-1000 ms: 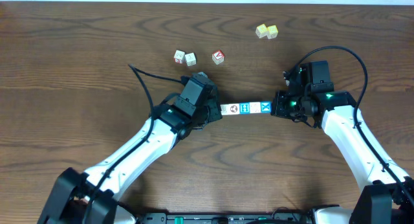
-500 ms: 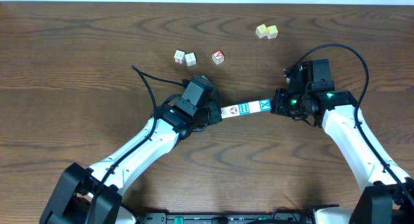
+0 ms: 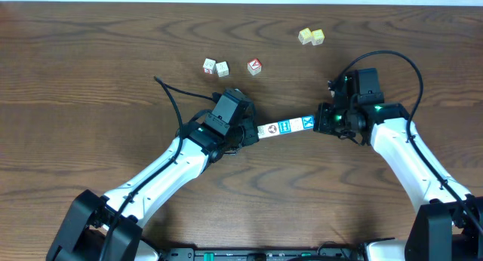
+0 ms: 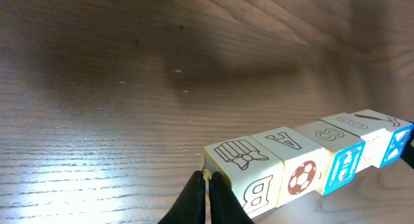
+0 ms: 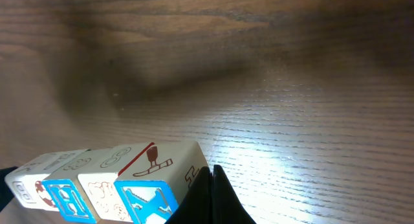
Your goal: Lift 5 blocks
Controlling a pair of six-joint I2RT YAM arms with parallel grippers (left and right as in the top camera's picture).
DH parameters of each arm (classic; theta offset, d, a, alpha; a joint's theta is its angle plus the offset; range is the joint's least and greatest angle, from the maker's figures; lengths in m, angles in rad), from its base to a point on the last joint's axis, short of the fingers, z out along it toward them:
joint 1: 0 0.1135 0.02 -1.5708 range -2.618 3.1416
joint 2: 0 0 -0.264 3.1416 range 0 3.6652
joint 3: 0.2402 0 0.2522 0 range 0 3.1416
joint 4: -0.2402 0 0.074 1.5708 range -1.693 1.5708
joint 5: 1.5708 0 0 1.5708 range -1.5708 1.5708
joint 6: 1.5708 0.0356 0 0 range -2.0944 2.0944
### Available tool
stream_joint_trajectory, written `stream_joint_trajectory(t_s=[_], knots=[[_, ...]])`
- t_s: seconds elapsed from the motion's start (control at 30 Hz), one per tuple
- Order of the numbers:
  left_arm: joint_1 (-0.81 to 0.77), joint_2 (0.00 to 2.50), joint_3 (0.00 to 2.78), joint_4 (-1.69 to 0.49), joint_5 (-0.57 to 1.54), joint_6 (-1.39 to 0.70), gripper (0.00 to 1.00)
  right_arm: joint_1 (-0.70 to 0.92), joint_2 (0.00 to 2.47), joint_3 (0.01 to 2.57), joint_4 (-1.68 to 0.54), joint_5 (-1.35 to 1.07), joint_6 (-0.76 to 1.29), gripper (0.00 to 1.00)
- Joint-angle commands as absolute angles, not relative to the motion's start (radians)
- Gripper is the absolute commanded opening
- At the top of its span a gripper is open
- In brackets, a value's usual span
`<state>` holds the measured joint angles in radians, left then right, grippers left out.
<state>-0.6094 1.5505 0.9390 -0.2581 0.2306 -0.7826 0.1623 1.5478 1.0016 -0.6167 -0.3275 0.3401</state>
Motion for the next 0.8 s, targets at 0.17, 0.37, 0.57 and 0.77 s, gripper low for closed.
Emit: stream_joint_trajectory(t_s=[0.17,0.37,0.57,0.77], knots=[[-0.654,1.592,0.966,-0.196,0.437,-0.815,0.07,0.257,1.58,1.018,-0.62,-0.629,0.344,0.01],[-0.654,1.594,0.966,-0.195,0.434,-0.815,0.07,0.257,1.623,1.018,-0.617,-0.63,0.344,0.01],[-0.654,1.602,0.966,-0.195,0.418,-0.819,0.07,0.257,1.64,1.018,-0.617,-0.628,0.344,0.01],[-0.654,1.644,0.966,-0.177,0.419,-0.829,0.07,0.257,1.641,1.018,-0.63,-0.625,0.344,0.01]])
